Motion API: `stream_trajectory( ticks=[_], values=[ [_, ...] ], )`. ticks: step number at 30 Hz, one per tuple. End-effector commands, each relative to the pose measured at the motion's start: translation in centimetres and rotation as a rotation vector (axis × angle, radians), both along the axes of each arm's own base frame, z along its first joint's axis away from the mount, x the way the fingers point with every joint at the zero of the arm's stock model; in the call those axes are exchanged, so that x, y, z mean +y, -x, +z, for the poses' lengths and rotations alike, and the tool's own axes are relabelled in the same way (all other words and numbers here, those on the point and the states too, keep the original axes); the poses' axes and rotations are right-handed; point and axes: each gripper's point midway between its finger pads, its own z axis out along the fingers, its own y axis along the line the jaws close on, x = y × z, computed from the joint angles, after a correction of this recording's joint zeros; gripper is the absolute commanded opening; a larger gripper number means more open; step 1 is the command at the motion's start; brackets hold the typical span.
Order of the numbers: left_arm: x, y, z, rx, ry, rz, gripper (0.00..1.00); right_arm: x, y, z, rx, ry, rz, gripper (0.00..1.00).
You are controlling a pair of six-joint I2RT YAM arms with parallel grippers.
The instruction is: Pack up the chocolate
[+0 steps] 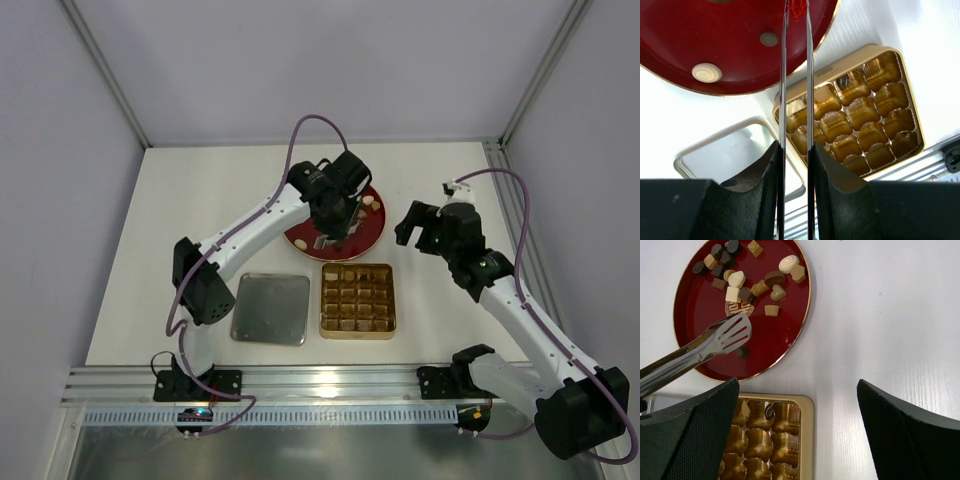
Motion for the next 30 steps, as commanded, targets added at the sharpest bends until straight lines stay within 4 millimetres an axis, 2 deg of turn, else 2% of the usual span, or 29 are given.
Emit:
stream_trajectory(
  ticks=[1, 14, 19, 26, 30],
  values=[
    [-0.6, 1.2, 2.3, -0.047, 0.054, -0.002, 0.3, -0.2, -1.0, 2.1, -0.052, -0.001, -0.016, 1.0],
    [-2.8, 6.2, 3.6, -0.064, 0.095, -0.061, 0.3, -1.1, -1.0, 2.9, -0.056, -0.002, -0.051, 1.0],
    [-2.9, 7.9, 3.7, -0.063, 0.109, -0.07, 0.3, -1.3, -0.8, 3.0, -0.054, -0.013, -0.056, 1.0],
    [-3.9, 10.3, 2.7, -0.054, 0.111, -0.095, 0.3, -1.5, -0.6, 2.8, -0.046, -0.018, -0.059, 1.0],
    [-4.4, 11.0, 2.2, -0.047, 0.102, -0.108, 0.3, -1.6, -0.4, 2.7, -0.045, -0.02, -0.06, 1.0]
  ],
)
